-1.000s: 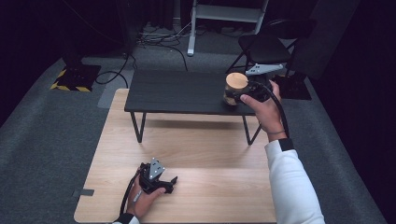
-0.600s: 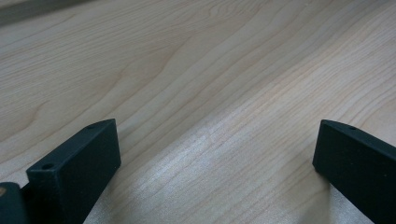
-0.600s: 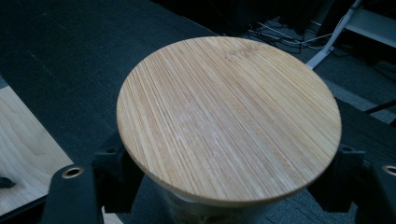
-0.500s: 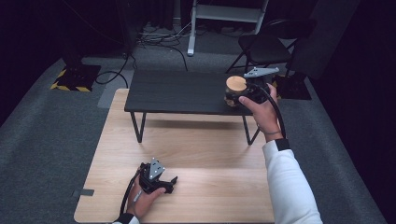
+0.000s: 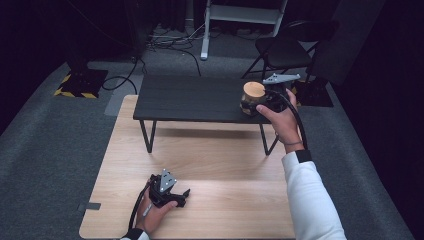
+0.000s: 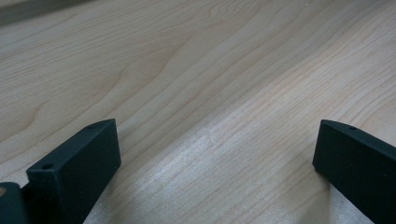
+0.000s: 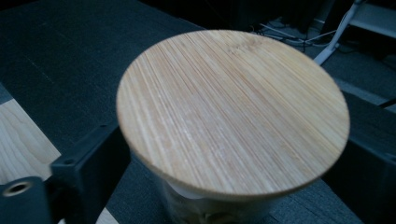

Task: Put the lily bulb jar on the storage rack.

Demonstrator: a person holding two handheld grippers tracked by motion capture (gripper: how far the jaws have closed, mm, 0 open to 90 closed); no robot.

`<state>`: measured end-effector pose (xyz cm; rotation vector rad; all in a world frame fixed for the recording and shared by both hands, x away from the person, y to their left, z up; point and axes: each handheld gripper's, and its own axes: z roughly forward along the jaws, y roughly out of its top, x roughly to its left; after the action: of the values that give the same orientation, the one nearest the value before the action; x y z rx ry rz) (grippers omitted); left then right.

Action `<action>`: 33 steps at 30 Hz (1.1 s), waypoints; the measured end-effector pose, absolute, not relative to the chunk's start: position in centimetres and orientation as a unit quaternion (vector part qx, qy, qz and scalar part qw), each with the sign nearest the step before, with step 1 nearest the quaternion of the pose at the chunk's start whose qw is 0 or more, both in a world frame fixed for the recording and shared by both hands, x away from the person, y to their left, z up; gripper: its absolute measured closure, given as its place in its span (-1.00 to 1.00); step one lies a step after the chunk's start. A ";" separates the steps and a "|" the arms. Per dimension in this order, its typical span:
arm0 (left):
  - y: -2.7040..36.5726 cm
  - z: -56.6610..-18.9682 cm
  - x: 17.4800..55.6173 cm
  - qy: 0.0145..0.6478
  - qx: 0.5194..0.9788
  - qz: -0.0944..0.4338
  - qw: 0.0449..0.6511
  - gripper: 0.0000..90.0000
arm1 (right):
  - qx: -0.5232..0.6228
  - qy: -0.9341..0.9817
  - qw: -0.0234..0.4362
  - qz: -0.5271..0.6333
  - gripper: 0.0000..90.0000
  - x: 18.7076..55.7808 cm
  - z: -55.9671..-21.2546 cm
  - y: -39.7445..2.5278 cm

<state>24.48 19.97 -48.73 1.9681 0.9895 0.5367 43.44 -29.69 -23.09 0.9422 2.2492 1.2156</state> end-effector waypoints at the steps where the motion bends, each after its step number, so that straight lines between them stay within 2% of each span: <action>1: 20.0 -48.7 24.5 0.395 0.787 0.214 0.423 -0.98 | 0.339 0.808 0.213 0.433 -0.87 43.2 -22.9 -29.6; 6: 20.0 -48.7 24.5 0.395 0.786 0.215 0.423 -0.98 | 0.339 0.807 0.226 0.427 -0.89 41.7 -22.4 -30.2; 19: 20.0 -48.7 24.5 0.396 0.787 0.214 0.423 -0.98 | 0.343 0.774 0.254 0.469 -0.88 34.2 -25.3 -35.0; 27: 19.9 -48.7 24.6 0.395 0.787 0.214 0.422 -0.99 | 0.337 0.751 0.255 0.508 -0.89 28.1 -30.4 -37.8; 33: 19.9 -48.7 24.6 0.395 0.788 0.214 0.422 -0.99 | 0.328 0.748 0.249 0.521 -0.89 25.5 -34.9 -38.5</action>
<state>24.62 19.94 -48.66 1.9725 0.9895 0.5349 25.49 -38.50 -34.86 0.8928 2.0363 1.4202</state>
